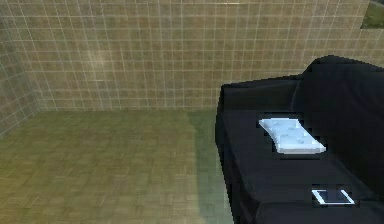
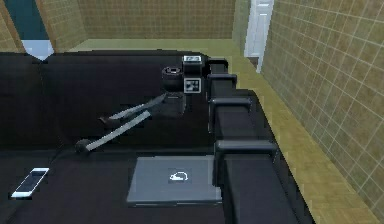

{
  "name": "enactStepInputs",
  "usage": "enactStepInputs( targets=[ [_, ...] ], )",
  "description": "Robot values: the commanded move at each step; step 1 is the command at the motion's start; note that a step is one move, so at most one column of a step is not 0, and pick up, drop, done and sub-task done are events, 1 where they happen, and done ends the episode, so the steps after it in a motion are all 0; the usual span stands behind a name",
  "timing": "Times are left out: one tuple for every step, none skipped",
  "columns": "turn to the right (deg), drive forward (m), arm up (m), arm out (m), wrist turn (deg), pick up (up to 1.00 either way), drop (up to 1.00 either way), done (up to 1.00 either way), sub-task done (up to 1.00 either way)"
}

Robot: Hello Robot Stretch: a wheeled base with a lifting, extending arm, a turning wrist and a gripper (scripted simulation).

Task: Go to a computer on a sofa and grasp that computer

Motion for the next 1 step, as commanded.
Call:
enactStepInputs(
  targets=[
    [0.0,0.0,0.0,0.0,45.0,0.0,0.0,0.0,0.0]
  ],
)
